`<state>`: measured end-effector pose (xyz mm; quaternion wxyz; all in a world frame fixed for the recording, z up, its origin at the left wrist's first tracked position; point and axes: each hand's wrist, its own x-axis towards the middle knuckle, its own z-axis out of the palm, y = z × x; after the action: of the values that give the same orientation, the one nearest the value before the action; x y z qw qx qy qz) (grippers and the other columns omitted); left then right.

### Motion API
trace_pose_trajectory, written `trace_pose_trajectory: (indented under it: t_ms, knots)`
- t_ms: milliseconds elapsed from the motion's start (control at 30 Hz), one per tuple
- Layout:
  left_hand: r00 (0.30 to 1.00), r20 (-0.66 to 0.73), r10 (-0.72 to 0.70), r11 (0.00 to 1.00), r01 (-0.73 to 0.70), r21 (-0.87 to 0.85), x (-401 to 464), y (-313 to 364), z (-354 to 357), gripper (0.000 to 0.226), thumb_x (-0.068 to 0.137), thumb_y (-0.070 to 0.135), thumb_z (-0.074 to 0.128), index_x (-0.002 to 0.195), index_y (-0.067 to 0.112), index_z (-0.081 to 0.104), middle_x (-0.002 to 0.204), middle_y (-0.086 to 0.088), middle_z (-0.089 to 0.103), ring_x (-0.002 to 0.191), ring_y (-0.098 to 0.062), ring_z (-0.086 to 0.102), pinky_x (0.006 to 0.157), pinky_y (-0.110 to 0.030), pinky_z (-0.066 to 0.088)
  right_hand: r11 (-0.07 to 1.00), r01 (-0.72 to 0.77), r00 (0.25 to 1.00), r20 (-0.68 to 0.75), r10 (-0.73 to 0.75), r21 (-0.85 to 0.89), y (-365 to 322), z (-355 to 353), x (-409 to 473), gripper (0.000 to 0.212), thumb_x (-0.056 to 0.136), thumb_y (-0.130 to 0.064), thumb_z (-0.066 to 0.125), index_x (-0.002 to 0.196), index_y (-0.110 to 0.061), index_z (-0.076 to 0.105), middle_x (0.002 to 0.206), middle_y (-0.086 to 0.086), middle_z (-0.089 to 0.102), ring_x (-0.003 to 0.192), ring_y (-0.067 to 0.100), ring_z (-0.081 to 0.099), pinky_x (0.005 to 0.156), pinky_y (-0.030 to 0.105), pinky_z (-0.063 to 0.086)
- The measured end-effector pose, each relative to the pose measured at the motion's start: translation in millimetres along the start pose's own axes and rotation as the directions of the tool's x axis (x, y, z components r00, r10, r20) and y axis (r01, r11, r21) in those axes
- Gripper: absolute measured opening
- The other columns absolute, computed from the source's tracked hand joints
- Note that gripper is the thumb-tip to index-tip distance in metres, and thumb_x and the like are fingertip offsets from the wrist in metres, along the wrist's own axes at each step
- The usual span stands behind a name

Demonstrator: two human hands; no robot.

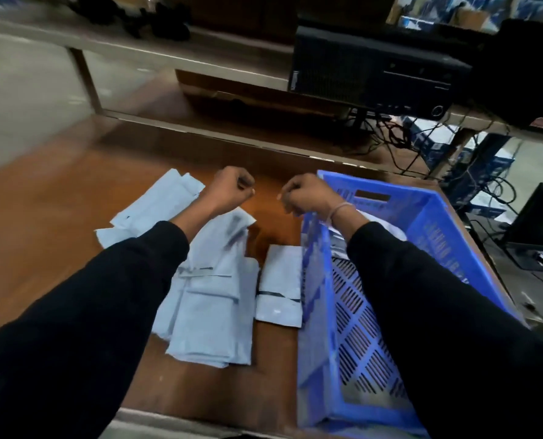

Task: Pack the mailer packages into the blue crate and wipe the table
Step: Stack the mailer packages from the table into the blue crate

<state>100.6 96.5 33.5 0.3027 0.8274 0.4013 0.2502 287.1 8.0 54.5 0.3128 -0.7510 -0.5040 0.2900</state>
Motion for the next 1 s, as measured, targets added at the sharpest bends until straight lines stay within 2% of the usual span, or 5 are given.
trace_pose_trajectory:
  t_ms: [133,467,767,867,1000]
  knots:
    - [0.993,-0.03,-0.111,0.993,0.112,0.022,-15.1,-32.8,-24.0,0.026,0.095,0.014,0.071,0.12,0.012,0.07,0.121,-0.006,0.07,0.111,-0.022,0.066,0.088,-0.03,0.049,0.983,-0.086,0.966,0.23,0.123,-0.162,-15.8,56.8,12.0,0.006,0.091,-0.012,0.062,0.087,-0.007,0.064,0.07,0.007,0.061,0.064,0.022,0.059,0.057,0.021,0.048]
    - [0.977,-0.055,-0.205,0.973,0.21,0.094,-40.6,-89.1,-67.4,0.031,0.086,0.012,0.08,0.115,0.011,0.07,0.117,-0.005,0.07,0.104,-0.024,0.068,0.08,-0.028,0.049,0.747,-0.456,0.889,0.275,0.365,0.483,-35.3,148.8,34.7,0.019,0.093,-0.013,0.069,0.078,-0.01,0.058,0.072,0.006,0.052,0.055,0.016,0.047,0.04,0.02,0.048]
    - [0.969,-0.039,-0.246,0.969,0.246,-0.006,-42.7,-94.3,-75.6,0.038,0.092,0.039,0.074,0.12,0.014,0.066,0.113,0.001,0.065,0.099,-0.018,0.064,0.078,-0.028,0.049,0.575,-0.499,0.866,0.345,0.362,0.649,-46.4,129.6,42.3,0.009,0.095,-0.002,0.063,0.088,-0.007,0.059,0.094,0.012,0.063,0.099,0.026,0.06,0.102,0.036,0.05]
    - [0.926,0.082,-0.367,0.878,0.375,-0.297,-38.9,-88.7,-81.5,0.04,0.088,0.046,0.076,0.113,0.015,0.071,0.109,-0.002,0.07,0.092,-0.016,0.067,0.07,-0.027,0.052,0.562,-0.435,0.899,0.302,0.318,0.704,-49.8,113.9,41.7,0.005,0.095,-0.002,0.063,0.094,-0.007,0.062,0.088,0.01,0.066,0.08,0.019,0.062,0.071,0.026,0.054]
    - [0.899,0.198,-0.39,0.83,0.436,-0.349,-38.6,-86.2,-86.2,0.039,0.084,0.037,0.083,0.11,0.012,0.069,0.103,-0.005,0.072,0.091,-0.021,0.07,0.072,-0.031,0.058,0.619,-0.408,0.908,0.225,0.355,0.671,-48.8,114.4,43.1,0.007,0.096,-0.01,0.063,0.089,-0.009,0.063,0.074,0.008,0.064,0.066,0.017,0.059,0.061,0.026,0.053]
